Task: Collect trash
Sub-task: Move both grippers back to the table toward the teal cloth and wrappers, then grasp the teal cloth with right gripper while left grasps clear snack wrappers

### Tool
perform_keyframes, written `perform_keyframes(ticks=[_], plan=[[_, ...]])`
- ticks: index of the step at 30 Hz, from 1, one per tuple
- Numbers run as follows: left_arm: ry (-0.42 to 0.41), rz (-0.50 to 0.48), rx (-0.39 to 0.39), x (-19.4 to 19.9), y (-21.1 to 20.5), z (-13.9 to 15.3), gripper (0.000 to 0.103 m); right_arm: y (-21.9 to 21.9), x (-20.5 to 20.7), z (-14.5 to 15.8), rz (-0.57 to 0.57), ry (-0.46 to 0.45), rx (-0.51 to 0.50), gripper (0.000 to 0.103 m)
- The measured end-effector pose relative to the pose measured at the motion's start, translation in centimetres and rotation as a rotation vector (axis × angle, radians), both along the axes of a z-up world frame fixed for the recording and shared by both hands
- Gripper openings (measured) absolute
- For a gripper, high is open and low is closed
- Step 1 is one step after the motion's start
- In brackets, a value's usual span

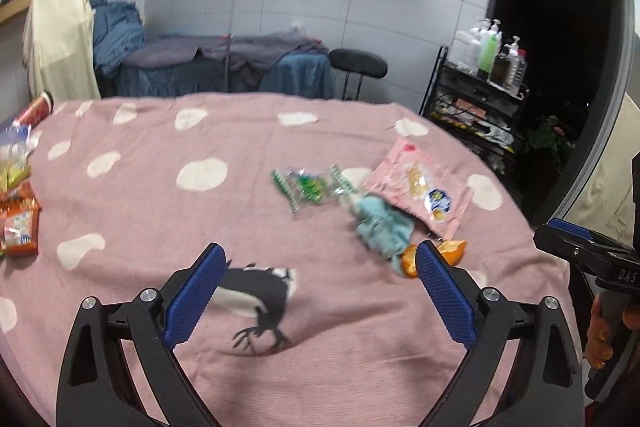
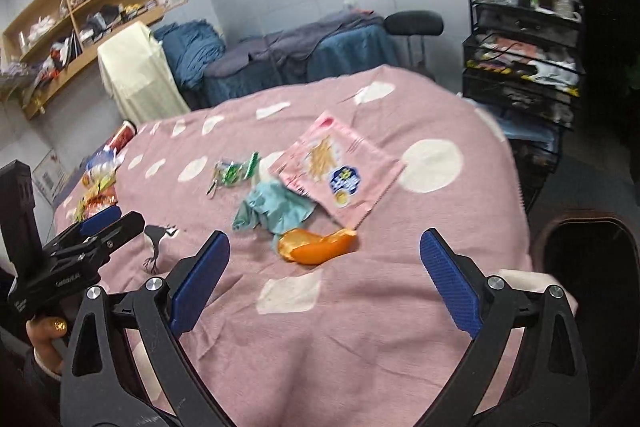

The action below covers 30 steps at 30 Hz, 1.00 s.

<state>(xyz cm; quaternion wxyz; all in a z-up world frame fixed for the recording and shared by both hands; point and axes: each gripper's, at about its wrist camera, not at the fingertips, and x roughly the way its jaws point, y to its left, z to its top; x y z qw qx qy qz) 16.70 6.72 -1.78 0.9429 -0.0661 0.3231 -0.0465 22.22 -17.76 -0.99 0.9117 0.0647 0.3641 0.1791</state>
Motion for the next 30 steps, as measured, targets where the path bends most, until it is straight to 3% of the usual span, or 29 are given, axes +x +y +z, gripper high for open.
perform_keyframes(ticks=[9, 14, 17, 20, 22, 24, 30], plan=[[0.095, 0.029, -0.036, 2.5, 2.6, -2.1, 0.09, 6.4, 4.2, -2.8, 0.166, 0.148, -0.069, 0.094], [0.128, 0.002, -0.063, 4.8, 3.2, -2.2, 0.087, 9.6, 7.1, -4.3, 0.231, 0.226, -0.083, 0.085], [0.142, -0.016, -0.094, 6.6, 3.4, -2.3, 0.084, 10.8, 8.7, -5.3, 0.249, 0.275, -0.096, 0.076], [0.168, -0.027, -0.11, 8.4, 3.3, -2.9, 0.077, 11.5, 10.2, -6.3, 0.242, 0.303, -0.106, 0.057], [0.19, -0.032, -0.114, 9.6, 3.0, -3.4, 0.075, 11.5, 10.8, -6.9, 0.245, 0.326, -0.088, 0.028], [0.216, -0.043, -0.128, 10.7, 2.8, -3.9, 0.073, 11.1, 10.9, -7.1, 0.243, 0.334, -0.058, 0.016], [0.256, -0.041, -0.162, 13.4, 2.4, -4.7, 0.052, 9.6, 9.3, -5.2, 0.234, 0.263, -0.021, 0.012]])
